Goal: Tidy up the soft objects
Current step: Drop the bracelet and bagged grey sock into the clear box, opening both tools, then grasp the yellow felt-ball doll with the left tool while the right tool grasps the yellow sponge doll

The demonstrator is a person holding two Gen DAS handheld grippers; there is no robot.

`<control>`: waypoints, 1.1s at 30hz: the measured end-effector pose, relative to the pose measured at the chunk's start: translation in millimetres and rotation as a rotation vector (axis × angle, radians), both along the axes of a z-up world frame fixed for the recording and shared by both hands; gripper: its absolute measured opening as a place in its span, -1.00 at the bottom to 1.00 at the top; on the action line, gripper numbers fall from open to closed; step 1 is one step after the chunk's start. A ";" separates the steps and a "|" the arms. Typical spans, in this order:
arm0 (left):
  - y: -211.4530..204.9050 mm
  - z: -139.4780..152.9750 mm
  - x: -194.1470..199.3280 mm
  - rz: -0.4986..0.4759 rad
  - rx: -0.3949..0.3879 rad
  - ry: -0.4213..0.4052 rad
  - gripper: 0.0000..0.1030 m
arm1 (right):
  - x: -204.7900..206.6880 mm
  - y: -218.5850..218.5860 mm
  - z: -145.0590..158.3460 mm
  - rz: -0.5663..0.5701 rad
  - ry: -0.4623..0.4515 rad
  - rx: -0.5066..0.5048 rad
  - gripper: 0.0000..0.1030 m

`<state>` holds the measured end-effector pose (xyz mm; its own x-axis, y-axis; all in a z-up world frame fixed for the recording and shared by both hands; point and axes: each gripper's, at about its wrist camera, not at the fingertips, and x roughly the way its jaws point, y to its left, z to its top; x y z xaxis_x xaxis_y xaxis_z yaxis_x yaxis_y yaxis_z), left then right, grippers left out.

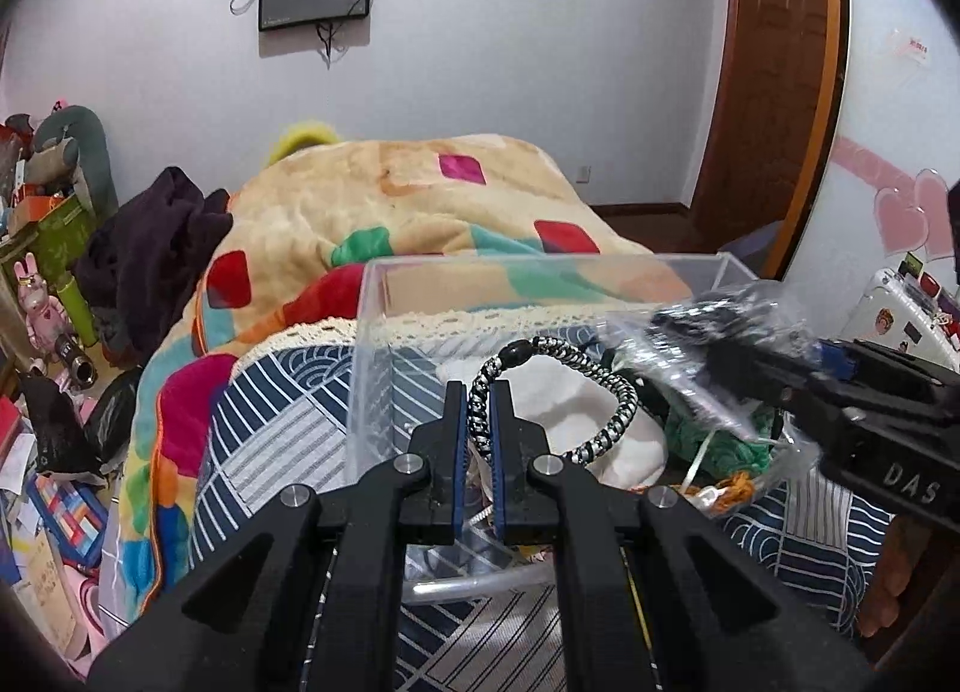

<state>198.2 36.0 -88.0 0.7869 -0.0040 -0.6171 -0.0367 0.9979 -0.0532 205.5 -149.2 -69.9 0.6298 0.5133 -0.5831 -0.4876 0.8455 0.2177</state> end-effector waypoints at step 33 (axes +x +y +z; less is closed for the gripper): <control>-3.5 44.6 -78.9 -0.062 -0.041 -0.105 0.61 | -49.8 -26.5 28.9 -0.002 -0.122 -0.048 0.62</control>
<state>119.3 32.5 -43.5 0.8448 -0.0787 -0.5293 0.0334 0.9950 -0.0946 155.7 -175.7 -41.0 0.6987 0.4852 -0.5258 -0.5060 0.8547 0.1163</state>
